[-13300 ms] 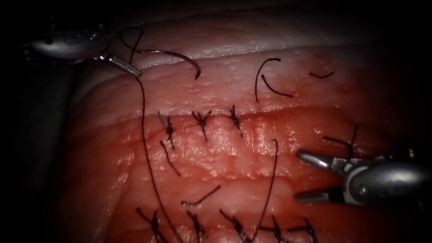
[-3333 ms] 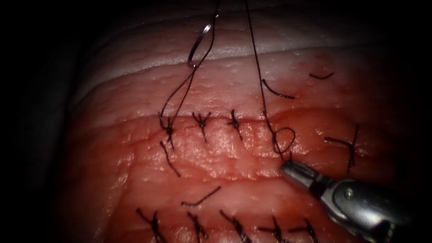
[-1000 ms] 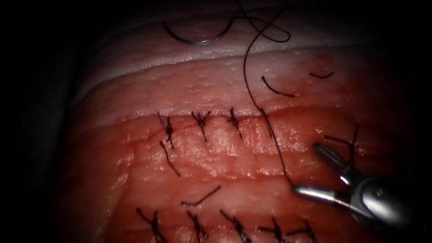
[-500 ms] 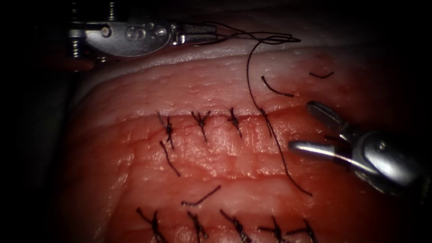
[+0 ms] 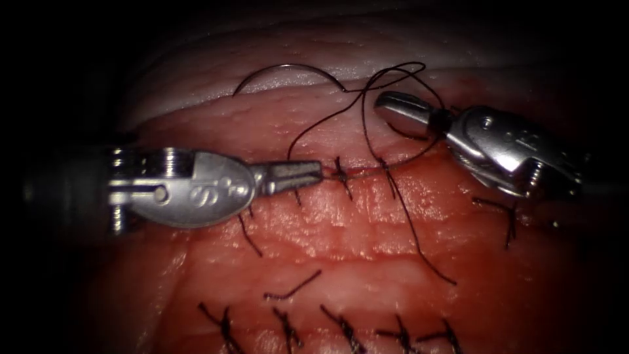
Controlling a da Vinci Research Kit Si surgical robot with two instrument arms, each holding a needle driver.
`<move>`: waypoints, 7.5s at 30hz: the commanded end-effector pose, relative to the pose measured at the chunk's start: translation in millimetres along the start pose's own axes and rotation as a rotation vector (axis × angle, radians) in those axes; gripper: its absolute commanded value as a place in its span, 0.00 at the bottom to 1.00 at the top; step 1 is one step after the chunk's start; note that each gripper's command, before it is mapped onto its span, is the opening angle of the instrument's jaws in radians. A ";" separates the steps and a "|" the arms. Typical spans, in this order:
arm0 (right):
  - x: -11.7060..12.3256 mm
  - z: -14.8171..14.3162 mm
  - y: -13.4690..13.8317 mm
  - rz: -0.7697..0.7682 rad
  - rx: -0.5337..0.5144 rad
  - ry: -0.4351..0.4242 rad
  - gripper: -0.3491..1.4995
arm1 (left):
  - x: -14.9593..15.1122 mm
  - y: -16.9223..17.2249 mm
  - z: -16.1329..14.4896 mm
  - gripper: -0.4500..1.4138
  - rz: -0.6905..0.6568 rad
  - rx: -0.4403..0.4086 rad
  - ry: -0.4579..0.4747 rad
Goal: Wound Closure
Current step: Wrap suture once clockwise around right grasper, then fetch loose end of suture with right hand, then pull upward with right gripper and downward with left needle holder to tighten, then loop suture around right hand one time, counter-clockwise
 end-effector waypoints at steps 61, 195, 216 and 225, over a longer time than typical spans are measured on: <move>-5.5 -2.4 -4.8 -0.538 1.086 -0.552 0.82 | -2.7 0.8 9.2 0.00 -0.029 -0.076 0.046; 3.2 -3.3 -0.2 -0.144 0.177 0.012 0.37 | 11.9 -6.4 -2.2 0.00 0.132 -0.156 0.154; 2.5 -1.5 -4.2 -0.065 0.174 0.359 0.00 | 2.6 -9.6 4.7 0.00 0.101 -0.158 0.118; 1.6 -1.7 -4.5 0.068 0.068 0.459 0.00 | -1.0 -5.2 7.5 0.00 0.092 -0.204 0.076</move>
